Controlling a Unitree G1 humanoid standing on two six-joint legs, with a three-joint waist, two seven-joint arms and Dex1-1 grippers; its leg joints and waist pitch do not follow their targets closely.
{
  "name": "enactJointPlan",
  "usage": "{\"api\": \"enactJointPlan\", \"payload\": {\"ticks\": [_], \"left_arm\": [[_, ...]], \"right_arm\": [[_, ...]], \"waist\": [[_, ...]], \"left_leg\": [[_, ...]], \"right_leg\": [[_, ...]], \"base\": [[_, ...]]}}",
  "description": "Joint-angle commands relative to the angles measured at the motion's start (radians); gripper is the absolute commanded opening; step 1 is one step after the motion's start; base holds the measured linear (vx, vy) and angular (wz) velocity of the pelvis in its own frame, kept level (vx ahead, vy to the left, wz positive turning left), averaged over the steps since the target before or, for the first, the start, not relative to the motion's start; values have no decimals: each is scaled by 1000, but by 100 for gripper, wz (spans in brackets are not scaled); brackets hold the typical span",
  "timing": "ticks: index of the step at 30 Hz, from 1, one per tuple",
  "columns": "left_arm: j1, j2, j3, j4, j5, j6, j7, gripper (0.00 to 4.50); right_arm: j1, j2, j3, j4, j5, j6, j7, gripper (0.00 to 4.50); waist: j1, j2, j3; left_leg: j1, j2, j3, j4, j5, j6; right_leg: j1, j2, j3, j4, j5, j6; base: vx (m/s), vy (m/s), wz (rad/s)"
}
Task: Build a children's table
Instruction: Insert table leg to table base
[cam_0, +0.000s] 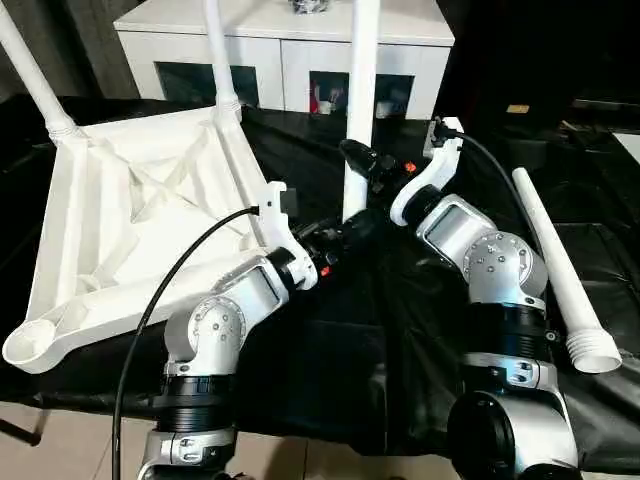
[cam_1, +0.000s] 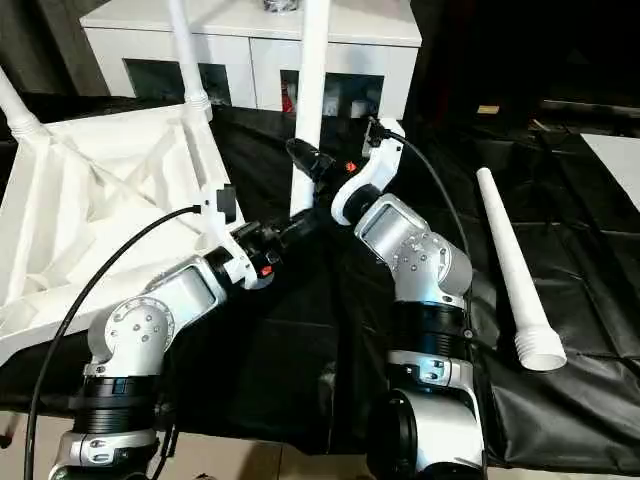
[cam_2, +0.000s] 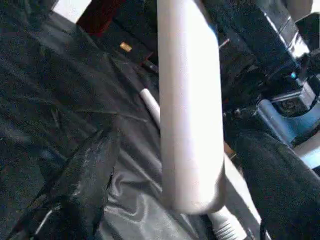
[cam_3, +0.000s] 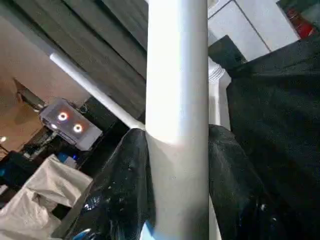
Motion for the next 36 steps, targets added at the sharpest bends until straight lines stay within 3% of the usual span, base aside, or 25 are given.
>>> {"api": "enactJointPlan", "payload": {"ticks": [1, 12, 16, 18, 19, 20, 23, 24, 29, 33, 36], "left_arm": [[-15, -7, 9, 0, -16, -4, 0, 366], [-2, -12, 0, -17, -49, 19, -11, 263], [3, -9, -1, -26, -56, 24, -11, 241], [6, 1, 5, -37, -58, 23, -14, 235], [6, 4, 6, -39, -57, 21, -14, 210], [6, 13, 10, -43, -58, 20, -18, 202], [7, 56, 11, -54, -49, 15, -33, 190], [8, 72, 5, -59, -42, 14, -46, 163], [-1, 127, 15, -95, -61, 34, -75, 139], [-4, 129, 18, -97, -75, 37, -79, 136], [1, 138, 7, -97, -74, 26, -86, 135]], "right_arm": [[2, 3, 4, -19, 20, 2, -12, 134], [-2, 1, 2, -13, 42, -2, -29, 134], [-1, -2, 6, -14, 43, -2, -31, 134], [-1, -5, 13, -11, 21, -39, -38, 134], [-2, -4, 14, -9, 17, -53, -36, 190], [-4, -5, 5, -5, 22, -60, -37, 204], [-10, -12, -21, 2, 44, -71, -46, 212], [-13, -14, -30, 4, 47, -75, -53, 237], [-45, -53, -88, 40, 88, -77, -74, 280], [-47, -63, -90, 48, 91, -76, -75, 309], [-23, -83, -54, 26, 69, -51, -66, 331]], "waist": [[1, 2, -71], [1, 1, -71], [1, 3, -71], [1, 4, -71], [1, 3, -71], [1, 4, -71], [0, 2, -72], [1, 4, -71], [-1, 6, -73], [0, 7, -72], [1, 5, -73]], "left_leg": [[4, 17, 6, -74, -6, 24], [3, 16, 7, -73, -3, 19], [3, 17, 7, -74, -7, 16], [3, 17, 7, -73, -6, 15], [3, 17, 7, -74, -7, 14], [3, 16, 7, -74, -7, 13], [4, 15, 6, -74, -3, 15], [4, 15, 6, -74, -1, 16], [7, 14, 7, -73, 2, 7], [4, 12, 9, -72, 0, 9], [4, 12, 8, -71, 4, 11]], "right_leg": [[71, -36, 23, -56, 67, -244], [72, -35, 23, -56, 72, -242], [72, -35, 23, -56, 67, -241], [71, -36, 23, -56, 66, -238], [71, -36, 23, -57, 64, -238], [71, -35, 23, -56, 64, -236], [72, -33, 22, -55, 70, -231], [70, -33, 22, -54, 68, -229], [68, -31, 20, -51, 74, -231], [70, -31, 21, -52, 79, -237], [71, -31, 21, -53, 79, -240]], "base": [[0, 0, 0], [0, 0, 0], [0, 0, 0], [0, 0, 0], [0, 0, 0], [0, 0, 0], [0, 0, 0], [0, 0, 0], [0, 0, 0], [0, 0, 0], [0, 0, 0]]}}
